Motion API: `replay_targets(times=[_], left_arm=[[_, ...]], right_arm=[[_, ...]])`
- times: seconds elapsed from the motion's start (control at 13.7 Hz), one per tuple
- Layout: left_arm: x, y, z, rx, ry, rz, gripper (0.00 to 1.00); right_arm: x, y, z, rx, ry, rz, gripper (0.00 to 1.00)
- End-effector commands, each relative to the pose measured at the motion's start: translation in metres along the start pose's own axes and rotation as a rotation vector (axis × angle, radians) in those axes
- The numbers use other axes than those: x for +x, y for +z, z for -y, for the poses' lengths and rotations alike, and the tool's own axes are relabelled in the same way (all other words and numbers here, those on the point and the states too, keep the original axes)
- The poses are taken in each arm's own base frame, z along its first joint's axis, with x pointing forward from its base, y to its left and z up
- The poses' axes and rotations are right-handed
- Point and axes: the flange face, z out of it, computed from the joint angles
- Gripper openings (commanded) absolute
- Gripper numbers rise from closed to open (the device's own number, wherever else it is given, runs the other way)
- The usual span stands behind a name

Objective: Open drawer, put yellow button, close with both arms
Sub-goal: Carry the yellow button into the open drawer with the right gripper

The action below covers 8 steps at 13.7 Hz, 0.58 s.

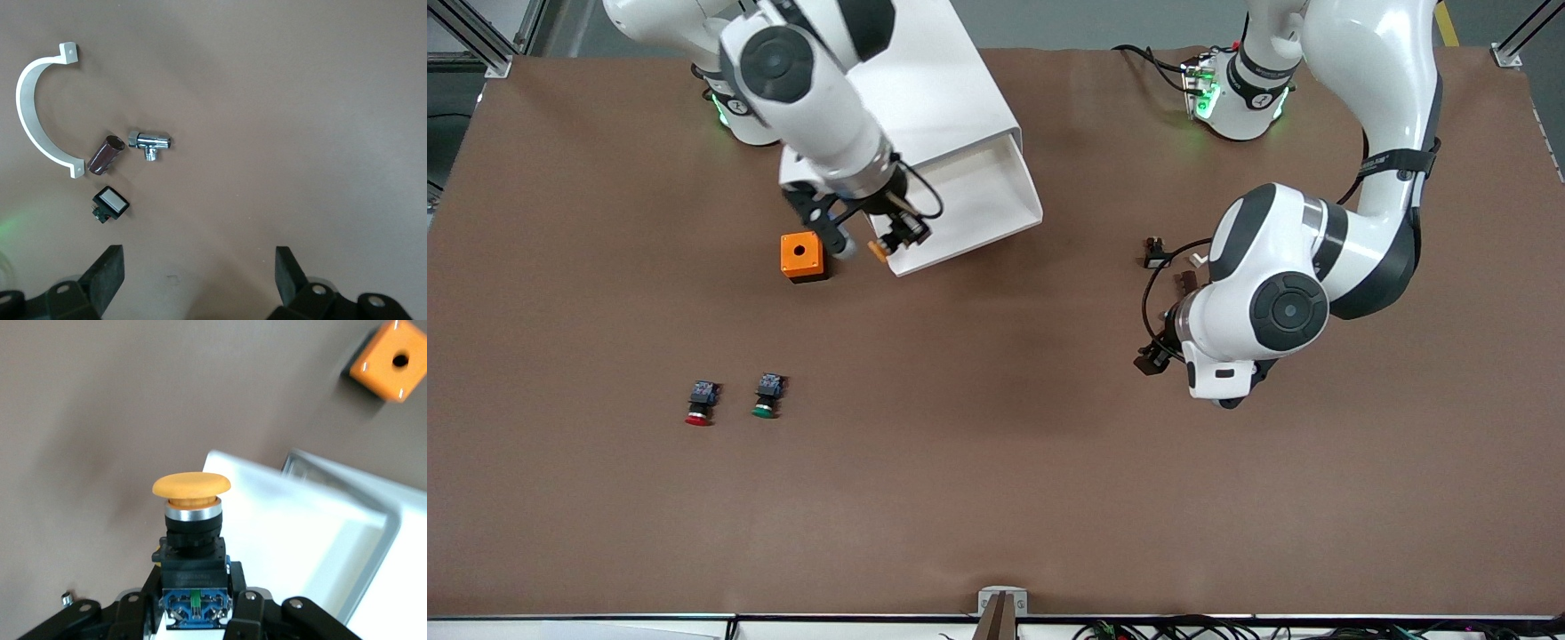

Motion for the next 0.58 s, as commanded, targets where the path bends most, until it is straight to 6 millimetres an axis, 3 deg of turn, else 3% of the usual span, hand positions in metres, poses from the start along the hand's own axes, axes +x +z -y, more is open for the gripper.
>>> replay_targets(times=[0.0, 0.22, 0.51], left_arm=[[-0.015, 0.004, 0.002, 0.004, 0.006, -0.007, 0.99], [-0.041, 0.006, -0.009, -0.021, -0.024, 0.015, 0.99], [-0.062, 0.018, -0.018, -0.008, -0.026, 0.038, 0.99]], right_arm=[[-0.033, 0.016, -0.007, -0.002, 0.064, -0.009, 0.00], [-0.059, 0.037, -0.013, -0.017, 0.105, -0.034, 0.00], [-0.069, 0.056, -0.011, -0.026, 0.154, -0.052, 0.00]])
